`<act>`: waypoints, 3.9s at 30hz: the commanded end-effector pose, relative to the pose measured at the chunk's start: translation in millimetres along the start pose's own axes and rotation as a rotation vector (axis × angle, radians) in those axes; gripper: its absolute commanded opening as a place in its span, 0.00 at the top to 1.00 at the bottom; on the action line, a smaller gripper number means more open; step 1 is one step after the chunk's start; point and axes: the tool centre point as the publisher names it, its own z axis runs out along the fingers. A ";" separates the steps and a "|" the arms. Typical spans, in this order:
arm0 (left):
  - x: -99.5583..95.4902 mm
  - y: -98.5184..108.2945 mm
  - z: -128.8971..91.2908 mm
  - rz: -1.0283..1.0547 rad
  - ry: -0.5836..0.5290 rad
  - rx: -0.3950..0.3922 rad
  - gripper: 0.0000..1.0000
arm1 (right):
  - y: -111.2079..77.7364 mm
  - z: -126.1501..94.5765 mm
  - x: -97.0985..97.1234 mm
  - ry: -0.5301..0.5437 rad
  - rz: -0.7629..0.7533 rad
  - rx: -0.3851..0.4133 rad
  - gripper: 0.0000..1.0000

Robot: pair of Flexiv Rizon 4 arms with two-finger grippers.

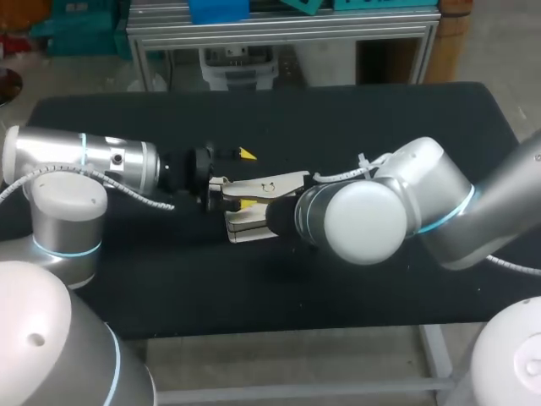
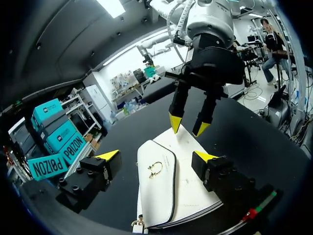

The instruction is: Pick up the bag, open it, inspect its contents, close it, and place it on the opposite side

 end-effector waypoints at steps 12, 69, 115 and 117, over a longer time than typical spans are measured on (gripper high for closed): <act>5.3 -5.8 -20.9 -0.161 -0.016 -0.071 0.00 | -17.3 -47.3 -31.6 -0.367 0.039 -0.064 0.00; 29.2 33.2 -44.6 -0.761 0.019 -0.413 0.00 | -46.3 -58.7 -116.7 0.406 0.238 -0.068 0.00; 9.0 36.9 -38.3 -1.734 -0.552 -0.528 0.00 | -60.3 -39.2 -119.4 0.712 1.272 0.353 0.00; 9.0 36.9 -38.3 -1.734 -0.552 -0.528 0.00 | -60.3 -39.2 -119.4 0.712 1.272 0.353 0.00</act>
